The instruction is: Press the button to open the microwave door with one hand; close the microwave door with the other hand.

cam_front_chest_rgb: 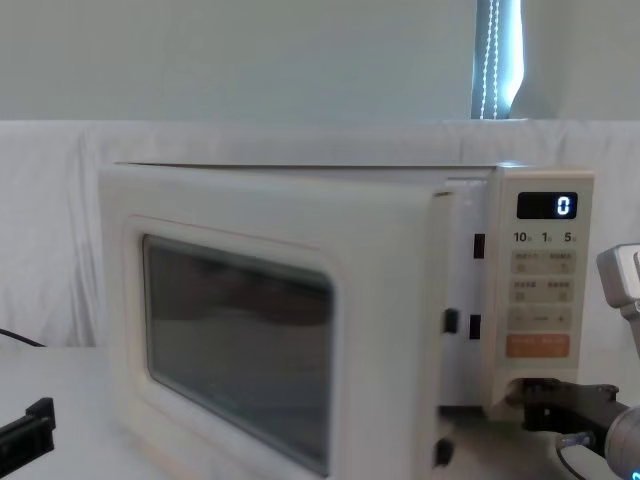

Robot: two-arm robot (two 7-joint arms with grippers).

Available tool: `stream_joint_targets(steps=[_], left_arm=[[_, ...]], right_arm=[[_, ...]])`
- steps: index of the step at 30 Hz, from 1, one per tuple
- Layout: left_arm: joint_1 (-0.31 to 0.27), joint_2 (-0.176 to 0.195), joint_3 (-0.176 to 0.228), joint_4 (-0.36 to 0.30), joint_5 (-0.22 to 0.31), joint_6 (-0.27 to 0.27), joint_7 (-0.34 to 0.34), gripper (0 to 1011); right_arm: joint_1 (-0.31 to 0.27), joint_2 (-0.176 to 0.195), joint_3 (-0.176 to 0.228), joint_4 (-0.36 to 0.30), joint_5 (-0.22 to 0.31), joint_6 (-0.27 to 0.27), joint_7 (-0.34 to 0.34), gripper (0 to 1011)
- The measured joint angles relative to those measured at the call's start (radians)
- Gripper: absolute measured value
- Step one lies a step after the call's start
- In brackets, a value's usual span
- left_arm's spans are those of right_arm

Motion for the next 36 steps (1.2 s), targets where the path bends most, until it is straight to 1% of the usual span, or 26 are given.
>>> stream_joint_targets(steps=[6, 11, 16, 26, 30, 32, 33, 36], left_arm=[[0.0, 0.0, 0.0, 0.0, 0.0, 0.0, 0.0, 1001], [0.0, 0.0, 0.0, 0.0, 0.0, 0.0, 0.0, 1001], [0.0, 0.0, 0.0, 0.0, 0.0, 0.0, 0.0, 1001], [0.0, 0.0, 0.0, 0.0, 0.0, 0.0, 0.0, 1001], [0.0, 0.0, 0.0, 0.0, 0.0, 0.0, 0.0, 1001], [0.0, 0.0, 0.0, 0.0, 0.0, 0.0, 0.0, 1001], [0.0, 0.0, 0.0, 0.0, 0.0, 0.0, 0.0, 1001], [0.0, 0.0, 0.0, 0.0, 0.0, 0.0, 0.0, 1001]], right_arm=[[-0.015, 0.002, 0.0, -0.024, -0.001, 0.009, -0.001, 0], [-0.038, 0.003, 0.001, -0.061, -0.002, 0.023, -0.006, 0], [-0.081, 0.007, 0.002, -0.133, -0.004, 0.05, -0.014, 0], [-0.144, 0.009, 0.004, -0.222, 0.001, 0.081, -0.019, 0], [-0.173, 0.01, 0.003, -0.267, 0.005, 0.098, -0.019, 0], [-0.197, 0.01, 0.001, -0.305, 0.007, 0.109, -0.019, 0], [-0.197, 0.01, 0.001, -0.305, 0.007, 0.109, -0.019, 0], [-0.235, 0.015, -0.004, -0.363, 0.008, 0.121, -0.019, 0]])
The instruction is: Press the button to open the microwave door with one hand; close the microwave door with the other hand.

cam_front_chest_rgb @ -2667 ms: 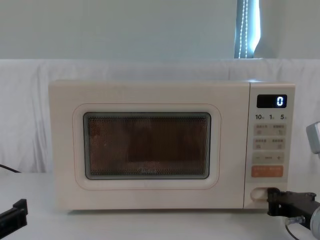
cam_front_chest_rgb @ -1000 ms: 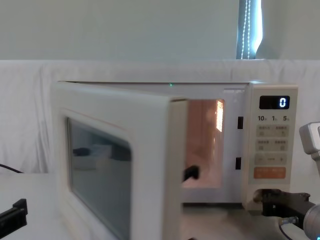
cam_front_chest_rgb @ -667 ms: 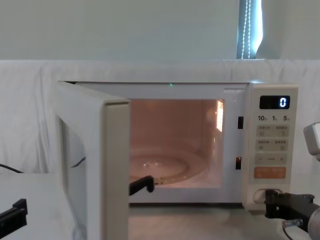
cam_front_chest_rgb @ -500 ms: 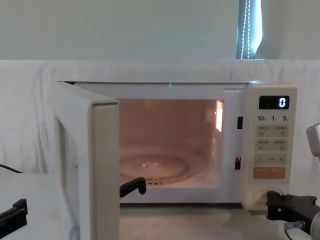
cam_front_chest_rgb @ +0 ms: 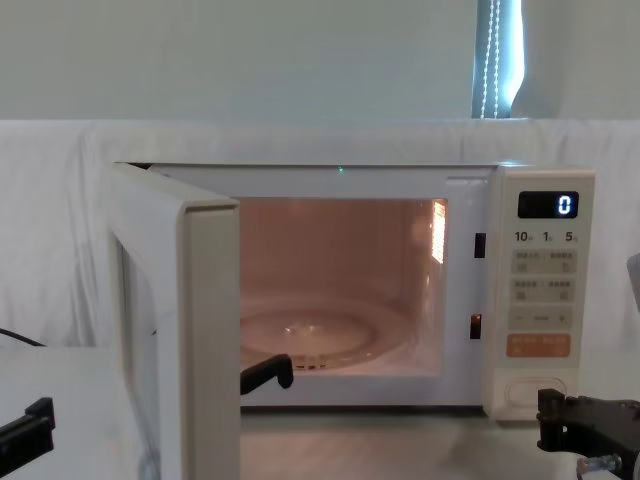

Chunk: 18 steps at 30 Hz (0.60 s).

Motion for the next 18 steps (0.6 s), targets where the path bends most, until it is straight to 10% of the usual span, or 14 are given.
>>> stream_joint_targets(steps=[18], left_arm=[[0.0, 0.0, 0.0, 0.0, 0.0, 0.0, 0.0, 1001]], right_arm=[[-0.177, 0.032, -0.037, -0.227, -0.034, -0.01, -0.014, 0]])
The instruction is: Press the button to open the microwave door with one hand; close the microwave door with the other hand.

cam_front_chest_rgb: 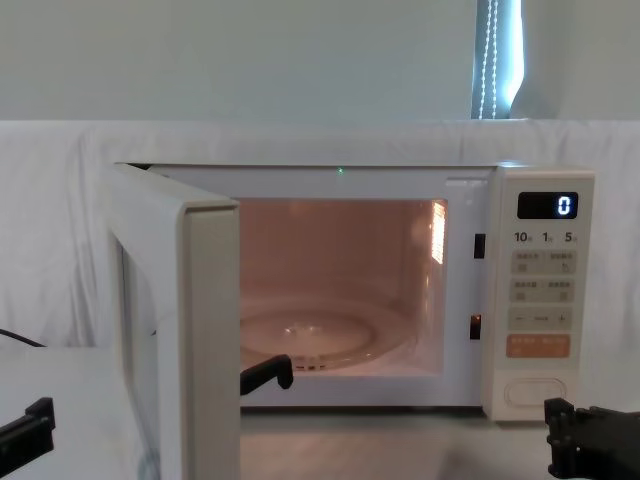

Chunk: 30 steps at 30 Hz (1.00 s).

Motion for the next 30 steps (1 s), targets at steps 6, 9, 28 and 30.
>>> stream_joint_targets(steps=[6, 9, 28, 30], left_arm=[[0.0, 0.0, 0.0, 0.0, 0.0, 0.0, 0.0, 1001], [0.0, 0.0, 0.0, 0.0, 0.0, 0.0, 0.0, 1001], [0.0, 0.0, 0.0, 0.0, 0.0, 0.0, 0.0, 1001], [0.0, 0.0, 0.0, 0.0, 0.0, 0.0, 0.0, 1001]], right_arm=[[-0.034, 0.003, -0.001, -0.023, -0.013, -0.035, -0.013, 0], [-0.042, 0.005, -0.001, -0.027, -0.016, -0.043, -0.013, 0], [-0.04, 0.005, 0.0, -0.027, -0.017, -0.043, -0.012, 0], [-0.04, 0.005, 0.0, -0.026, -0.017, -0.043, -0.012, 0]])
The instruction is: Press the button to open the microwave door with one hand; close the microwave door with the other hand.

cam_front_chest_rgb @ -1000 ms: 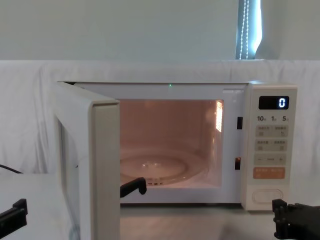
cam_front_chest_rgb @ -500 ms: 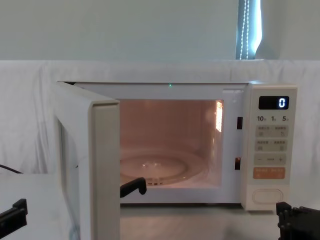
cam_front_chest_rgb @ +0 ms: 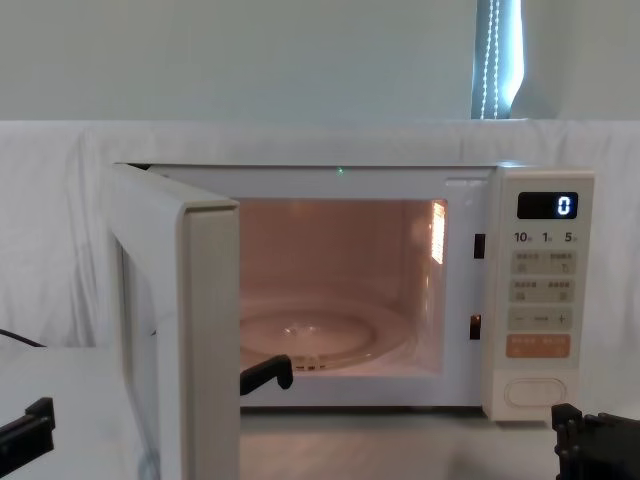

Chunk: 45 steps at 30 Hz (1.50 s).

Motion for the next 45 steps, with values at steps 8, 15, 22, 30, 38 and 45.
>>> stream_joint_targets(steps=[8, 15, 22, 30, 38, 45], left_arm=[[0.0, 0.0, 0.0, 0.0, 0.0, 0.0, 0.0, 1001], [0.0, 0.0, 0.0, 0.0, 0.0, 0.0, 0.0, 1001], [0.0, 0.0, 0.0, 0.0, 0.0, 0.0, 0.0, 1001], [0.0, 0.0, 0.0, 0.0, 0.0, 0.0, 0.0, 1001], [0.0, 0.0, 0.0, 0.0, 0.0, 0.0, 0.0, 1001], [0.0, 0.0, 0.0, 0.0, 0.0, 0.0, 0.0, 1001]], right_arm=[[0.001, -0.001, 0.0, 0.001, 0.0, 0.001, 0.0, 0], [0.001, -0.001, 0.0, 0.001, 0.001, 0.001, 0.0, 0], [0.001, -0.001, 0.0, 0.001, 0.001, 0.001, 0.0, 0], [0.001, -0.001, 0.0, 0.001, 0.001, 0.001, 0.0, 0], [0.001, -0.001, 0.0, 0.001, 0.001, 0.001, 0.0, 0], [0.001, -0.001, 0.0, 0.001, 0.001, 0.001, 0.0, 0]])
